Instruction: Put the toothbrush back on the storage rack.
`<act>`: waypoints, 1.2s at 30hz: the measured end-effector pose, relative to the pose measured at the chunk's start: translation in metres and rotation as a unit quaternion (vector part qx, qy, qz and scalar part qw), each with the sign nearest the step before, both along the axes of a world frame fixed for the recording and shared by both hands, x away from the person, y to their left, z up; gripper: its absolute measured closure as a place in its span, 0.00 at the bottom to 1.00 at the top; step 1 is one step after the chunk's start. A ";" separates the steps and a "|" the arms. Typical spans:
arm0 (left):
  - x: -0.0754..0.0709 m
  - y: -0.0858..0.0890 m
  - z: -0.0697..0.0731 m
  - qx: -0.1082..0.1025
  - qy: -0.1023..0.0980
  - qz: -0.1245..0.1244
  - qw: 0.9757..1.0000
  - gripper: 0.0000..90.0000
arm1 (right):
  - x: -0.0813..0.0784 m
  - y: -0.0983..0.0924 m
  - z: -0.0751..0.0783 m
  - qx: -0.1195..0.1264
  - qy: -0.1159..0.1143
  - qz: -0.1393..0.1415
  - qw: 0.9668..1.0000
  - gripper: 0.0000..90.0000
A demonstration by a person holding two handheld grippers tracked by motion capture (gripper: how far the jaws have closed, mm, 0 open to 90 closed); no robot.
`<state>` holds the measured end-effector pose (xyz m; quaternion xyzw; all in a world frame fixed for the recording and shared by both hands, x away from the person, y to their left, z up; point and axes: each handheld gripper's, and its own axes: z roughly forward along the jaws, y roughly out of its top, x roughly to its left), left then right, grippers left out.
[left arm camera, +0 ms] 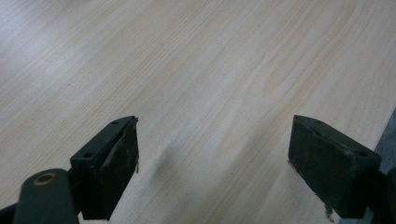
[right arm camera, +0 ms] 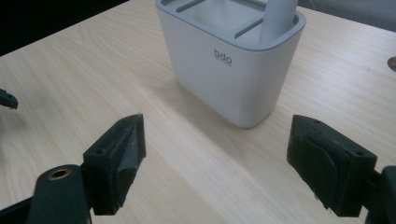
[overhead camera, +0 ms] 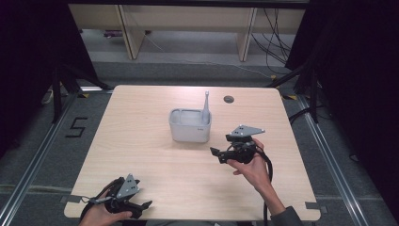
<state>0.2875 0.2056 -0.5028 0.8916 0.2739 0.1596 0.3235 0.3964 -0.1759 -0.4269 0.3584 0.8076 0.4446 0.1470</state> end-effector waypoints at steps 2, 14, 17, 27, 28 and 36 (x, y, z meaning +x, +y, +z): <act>0.000 0.000 0.000 0.000 0.000 0.001 1.000 0.18 | -0.003 -0.001 -0.002 0.008 0.006 0.001 1.000 0.22; 0.000 0.000 0.000 0.002 0.001 -0.001 1.000 0.18 | -0.015 -0.008 -0.012 0.020 0.022 0.005 1.000 0.19; 0.000 0.000 0.000 0.002 0.001 -0.001 1.000 0.18 | -0.018 -0.010 -0.014 0.015 0.020 0.006 1.000 0.18; 0.000 0.000 0.000 0.002 0.002 0.000 1.000 0.18 | -0.025 -0.014 -0.020 0.014 0.010 0.015 1.000 0.18; 0.000 0.000 0.000 0.002 0.002 0.000 1.000 0.18 | -0.028 -0.013 -0.021 0.020 0.020 0.010 1.000 0.18; -0.001 0.000 -0.001 -0.003 0.004 0.008 1.000 0.18 | -0.034 -0.015 -0.026 0.014 0.022 0.020 0.999 0.19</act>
